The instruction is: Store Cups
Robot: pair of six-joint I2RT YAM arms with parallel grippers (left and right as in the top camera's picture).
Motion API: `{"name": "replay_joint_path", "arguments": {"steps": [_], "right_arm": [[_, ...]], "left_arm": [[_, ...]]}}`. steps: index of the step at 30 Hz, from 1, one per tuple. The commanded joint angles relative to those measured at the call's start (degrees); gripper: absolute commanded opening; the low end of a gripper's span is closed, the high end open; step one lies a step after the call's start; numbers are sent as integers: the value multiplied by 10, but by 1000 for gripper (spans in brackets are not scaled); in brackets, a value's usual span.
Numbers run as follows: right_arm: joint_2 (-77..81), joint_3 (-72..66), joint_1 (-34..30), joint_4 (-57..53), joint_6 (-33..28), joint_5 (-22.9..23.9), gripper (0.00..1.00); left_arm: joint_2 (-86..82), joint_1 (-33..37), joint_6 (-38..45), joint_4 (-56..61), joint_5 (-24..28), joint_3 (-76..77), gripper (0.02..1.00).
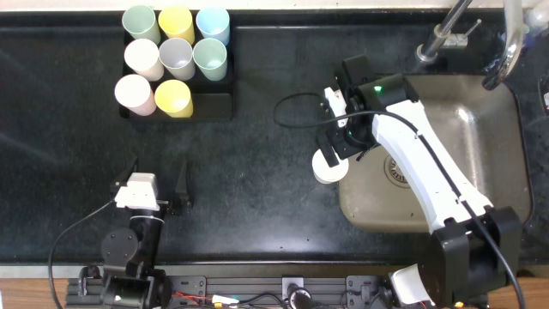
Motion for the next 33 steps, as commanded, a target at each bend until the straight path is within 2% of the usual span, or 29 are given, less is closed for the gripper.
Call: {"name": "replay_joint_path", "arguments": {"steps": [1, 15, 24, 25, 27, 29, 30, 33], "right_arm": [[3, -6, -4, 3, -7, -4, 998], [3, -72, -5, 48, -25, 1, 1000], [3, -72, -5, 66, -25, 0, 939], [3, -72, -5, 66, -25, 0, 858], [3, -72, -5, 71, -25, -1, 553], [3, -72, -5, 77, -24, -8, 82], [3, -72, -5, 80, -20, -14, 42], [3, -72, -3, 86, -11, -40, 42]], "left_arm": [[-6, 1, 12, 0, 5, -2, 998], [-6, 1, 12, -1, 5, -2, 1000], [-6, 1, 12, 0, 5, -2, 1000], [-6, 1, 12, -1, 5, -2, 1000], [-6, 1, 12, -1, 5, -2, 1000], [-6, 1, 12, 0, 5, -2, 1000], [-6, 1, 12, -1, 5, -2, 1000], [-6, 1, 12, 0, 5, -2, 1000]]}}
